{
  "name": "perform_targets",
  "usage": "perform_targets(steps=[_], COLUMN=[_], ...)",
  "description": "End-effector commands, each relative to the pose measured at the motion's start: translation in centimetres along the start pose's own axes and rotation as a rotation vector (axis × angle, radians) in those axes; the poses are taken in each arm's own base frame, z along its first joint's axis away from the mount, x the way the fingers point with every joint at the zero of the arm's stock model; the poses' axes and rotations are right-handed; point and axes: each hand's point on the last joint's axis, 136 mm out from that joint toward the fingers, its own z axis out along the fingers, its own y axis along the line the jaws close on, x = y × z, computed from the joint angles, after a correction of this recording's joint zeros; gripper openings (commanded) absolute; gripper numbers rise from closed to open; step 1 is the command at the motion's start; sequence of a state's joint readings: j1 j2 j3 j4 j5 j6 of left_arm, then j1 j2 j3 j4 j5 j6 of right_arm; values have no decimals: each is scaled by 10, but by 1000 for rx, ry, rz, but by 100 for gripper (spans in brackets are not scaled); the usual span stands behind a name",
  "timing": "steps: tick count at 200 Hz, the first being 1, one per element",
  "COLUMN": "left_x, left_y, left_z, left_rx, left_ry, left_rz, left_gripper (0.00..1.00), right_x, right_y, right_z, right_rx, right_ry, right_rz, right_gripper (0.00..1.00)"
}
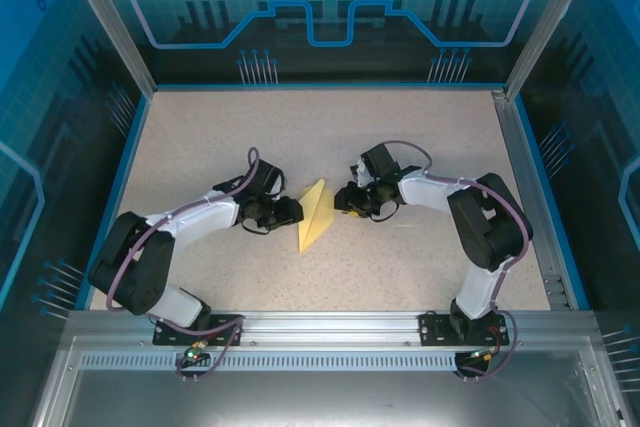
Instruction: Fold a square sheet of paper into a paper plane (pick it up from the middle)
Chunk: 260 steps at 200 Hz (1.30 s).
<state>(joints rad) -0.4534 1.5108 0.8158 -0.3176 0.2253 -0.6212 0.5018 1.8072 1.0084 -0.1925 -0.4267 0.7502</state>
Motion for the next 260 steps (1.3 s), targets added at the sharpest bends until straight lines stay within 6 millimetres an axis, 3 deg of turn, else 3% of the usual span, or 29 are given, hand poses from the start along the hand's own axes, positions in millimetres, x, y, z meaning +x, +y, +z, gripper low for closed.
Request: perform_targets(steps=[1,120,260], left_x=[-7,-12,-2], left_y=[-8,-3,9], left_z=[2,27,45], left_rx=[21,-17,-47], left_ry=[10,69,132], left_rz=[27,24,9], left_gripper=[41,41,32], right_x=[4,15,10], right_y=[5,4,30], right_z=[10,34,40], right_rx=[-27,-2,-110], right_ry=[19,62,63], right_rz=[9,23,24], right_gripper=[35,37,38])
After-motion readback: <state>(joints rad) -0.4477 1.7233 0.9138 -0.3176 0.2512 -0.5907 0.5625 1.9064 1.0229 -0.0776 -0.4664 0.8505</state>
